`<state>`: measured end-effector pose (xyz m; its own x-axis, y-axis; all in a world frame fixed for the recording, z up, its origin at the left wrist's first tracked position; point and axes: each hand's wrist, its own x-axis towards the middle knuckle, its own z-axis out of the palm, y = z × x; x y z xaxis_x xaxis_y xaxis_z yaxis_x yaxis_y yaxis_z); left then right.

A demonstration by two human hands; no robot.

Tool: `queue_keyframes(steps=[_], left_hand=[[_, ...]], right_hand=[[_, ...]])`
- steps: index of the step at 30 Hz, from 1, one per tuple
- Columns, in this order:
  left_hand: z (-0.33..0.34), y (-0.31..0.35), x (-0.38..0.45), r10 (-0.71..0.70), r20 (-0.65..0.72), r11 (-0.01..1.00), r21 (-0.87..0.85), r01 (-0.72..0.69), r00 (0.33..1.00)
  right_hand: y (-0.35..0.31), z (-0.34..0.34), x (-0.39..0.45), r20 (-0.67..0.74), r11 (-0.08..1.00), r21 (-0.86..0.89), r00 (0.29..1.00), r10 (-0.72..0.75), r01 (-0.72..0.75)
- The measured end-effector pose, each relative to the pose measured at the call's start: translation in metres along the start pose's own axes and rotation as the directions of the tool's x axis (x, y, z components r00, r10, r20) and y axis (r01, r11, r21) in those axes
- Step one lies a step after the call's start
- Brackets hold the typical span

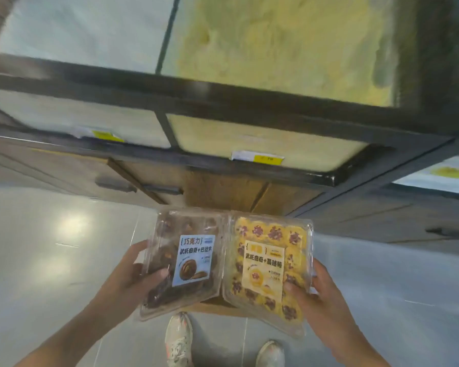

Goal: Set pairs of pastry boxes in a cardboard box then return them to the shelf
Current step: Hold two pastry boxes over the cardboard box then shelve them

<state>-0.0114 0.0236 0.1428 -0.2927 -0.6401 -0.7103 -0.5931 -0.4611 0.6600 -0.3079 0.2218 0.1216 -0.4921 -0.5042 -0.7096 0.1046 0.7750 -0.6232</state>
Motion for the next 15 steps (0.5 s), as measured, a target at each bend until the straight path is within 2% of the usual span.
queue_keyframes(steps=[3,8,15], left_hand=[[-0.012,0.038,-0.062,0.054,-0.048,0.997,-0.044,-0.056,0.997],[-0.029,0.1,-0.153,0.165,-0.131,0.981,-0.083,-0.177,0.978],[-0.048,0.182,-0.257,0.38,-0.185,0.917,-0.053,-0.395,0.906]], right_hand=[[-0.037,-0.037,-0.058,-0.031,0.998,0.03,0.998,-0.054,0.055],[-0.097,-0.094,-0.151,-0.004,0.971,0.061,0.973,-0.231,0.231],[-0.188,-0.153,-0.255,0.006,0.88,0.081,0.883,-0.47,0.468]])
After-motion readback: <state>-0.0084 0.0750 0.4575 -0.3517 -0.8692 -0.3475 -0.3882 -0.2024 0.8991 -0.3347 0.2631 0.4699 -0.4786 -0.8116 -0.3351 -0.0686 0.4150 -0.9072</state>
